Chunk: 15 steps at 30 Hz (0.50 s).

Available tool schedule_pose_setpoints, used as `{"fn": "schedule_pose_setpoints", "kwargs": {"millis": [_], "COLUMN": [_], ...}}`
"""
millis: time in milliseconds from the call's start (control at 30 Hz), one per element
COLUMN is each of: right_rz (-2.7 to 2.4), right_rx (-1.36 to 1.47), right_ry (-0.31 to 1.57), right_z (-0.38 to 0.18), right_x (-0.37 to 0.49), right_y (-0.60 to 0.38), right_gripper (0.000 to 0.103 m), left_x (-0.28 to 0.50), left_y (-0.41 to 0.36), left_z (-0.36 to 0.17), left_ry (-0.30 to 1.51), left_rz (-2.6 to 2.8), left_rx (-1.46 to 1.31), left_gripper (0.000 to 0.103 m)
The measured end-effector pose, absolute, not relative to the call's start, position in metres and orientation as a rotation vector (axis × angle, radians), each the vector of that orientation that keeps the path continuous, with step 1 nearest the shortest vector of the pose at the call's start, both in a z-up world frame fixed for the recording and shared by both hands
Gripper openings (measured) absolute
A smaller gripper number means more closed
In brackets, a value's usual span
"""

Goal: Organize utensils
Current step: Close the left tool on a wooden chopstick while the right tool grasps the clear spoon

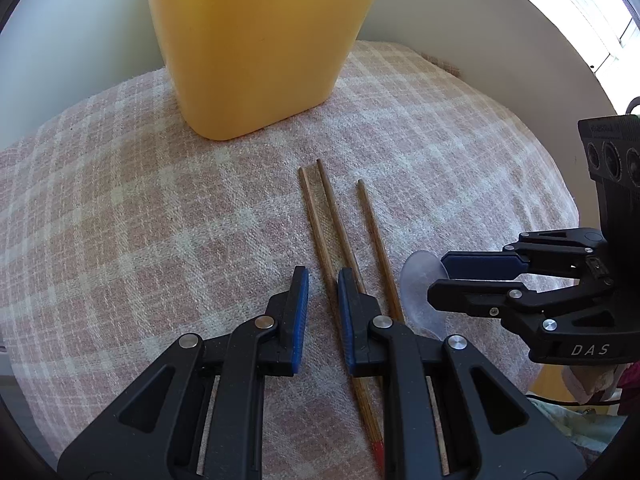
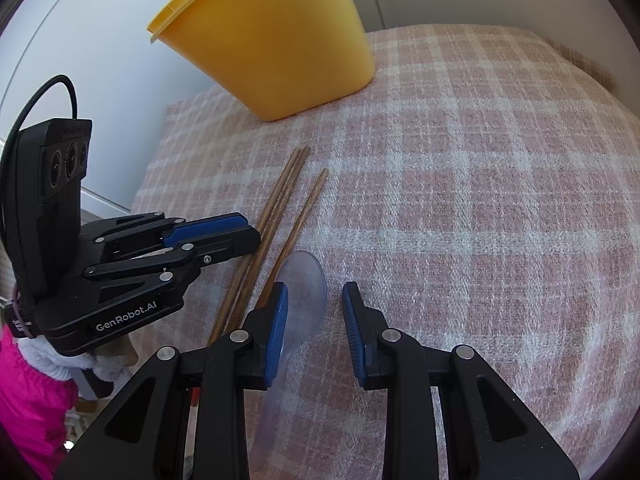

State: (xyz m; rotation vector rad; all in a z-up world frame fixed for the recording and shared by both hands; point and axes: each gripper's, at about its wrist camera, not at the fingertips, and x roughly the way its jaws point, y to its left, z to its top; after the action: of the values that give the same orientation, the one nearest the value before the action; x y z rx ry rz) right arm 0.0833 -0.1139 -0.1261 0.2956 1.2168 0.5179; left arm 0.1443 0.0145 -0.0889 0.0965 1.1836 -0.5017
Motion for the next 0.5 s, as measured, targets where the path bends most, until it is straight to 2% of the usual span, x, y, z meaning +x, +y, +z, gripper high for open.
{"fn": "schedule_pose_setpoints", "kwargs": {"millis": [200, 300, 400, 500], "right_rz": [0.512, 0.497, 0.496, 0.497], "right_rx": [0.287, 0.276, 0.274, 0.275], "right_ry": [1.216, 1.220, 1.223, 1.228], "right_z": [-0.128, -0.129, -0.129, -0.130], "right_x": [0.084, 0.084, 0.084, 0.086], "right_y": [-0.112, -0.108, -0.107, -0.104], "right_gripper": [0.026, 0.019, 0.019, 0.019], "left_x": [0.146, 0.148, 0.149, 0.149], "left_y": [0.006, -0.004, -0.003, 0.004], "left_z": [-0.094, -0.095, -0.095, -0.095], "left_ry": [1.189, 1.177, 1.181, 1.191], "left_rz": [-0.501, -0.499, -0.506, -0.510], "left_rx": [0.112, 0.167, 0.180, 0.161], "left_gripper": [0.014, 0.014, 0.009, 0.009]}}
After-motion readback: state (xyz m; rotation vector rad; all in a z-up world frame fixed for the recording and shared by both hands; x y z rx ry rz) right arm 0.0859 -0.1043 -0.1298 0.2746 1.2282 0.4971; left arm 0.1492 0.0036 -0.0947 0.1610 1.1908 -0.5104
